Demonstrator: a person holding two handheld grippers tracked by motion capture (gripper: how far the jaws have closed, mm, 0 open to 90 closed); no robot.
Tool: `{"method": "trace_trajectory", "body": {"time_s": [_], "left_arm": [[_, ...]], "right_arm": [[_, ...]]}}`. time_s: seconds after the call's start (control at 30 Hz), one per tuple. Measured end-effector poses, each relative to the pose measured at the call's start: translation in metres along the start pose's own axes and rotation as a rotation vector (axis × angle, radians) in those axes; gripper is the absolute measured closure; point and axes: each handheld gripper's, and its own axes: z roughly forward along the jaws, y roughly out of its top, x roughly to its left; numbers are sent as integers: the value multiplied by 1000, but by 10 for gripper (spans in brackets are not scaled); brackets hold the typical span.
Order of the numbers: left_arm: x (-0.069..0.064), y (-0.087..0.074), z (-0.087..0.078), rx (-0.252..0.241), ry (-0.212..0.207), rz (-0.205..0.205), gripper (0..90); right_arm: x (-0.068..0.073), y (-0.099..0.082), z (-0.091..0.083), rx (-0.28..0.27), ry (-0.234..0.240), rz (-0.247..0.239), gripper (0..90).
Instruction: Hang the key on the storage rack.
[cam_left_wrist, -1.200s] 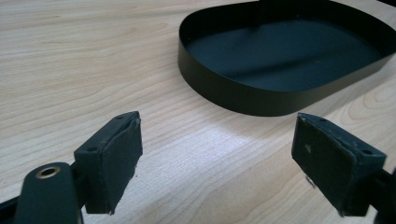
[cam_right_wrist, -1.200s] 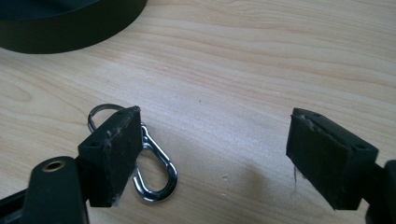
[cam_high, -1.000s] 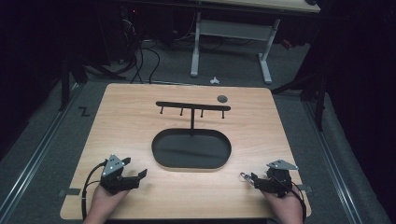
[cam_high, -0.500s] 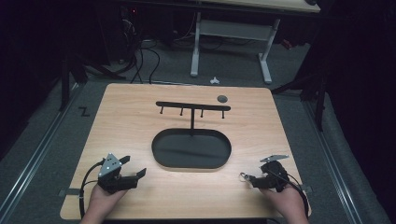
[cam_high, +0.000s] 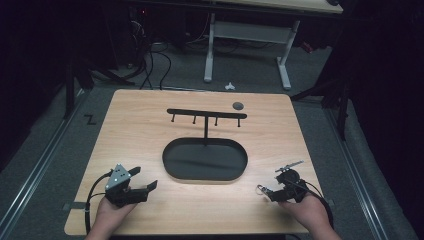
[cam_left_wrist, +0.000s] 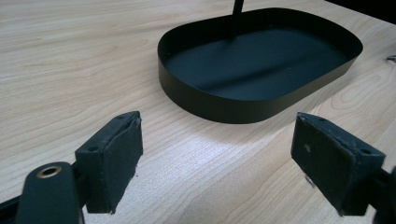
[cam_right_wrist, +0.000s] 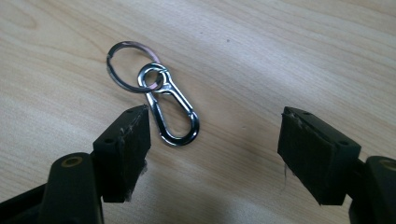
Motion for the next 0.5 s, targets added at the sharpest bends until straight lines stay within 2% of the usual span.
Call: {"method": "trace_trajectory", "body": {"time_s": [0.1,0.2,0.37,0.5], "left_arm": [[-1,0,1,7,1,4,172],[0,0,1,8,2,5,172],[0,0,0,7,5,6,172],[1,-1,-1,8,5,4,172]], "right_arm": [[6,5,-1,11,13,-39,285],[11,9,0,35,30,-58,318],[17,14,3,62,21,-97,402],[18,13,6,49,32,-88,465]]}}
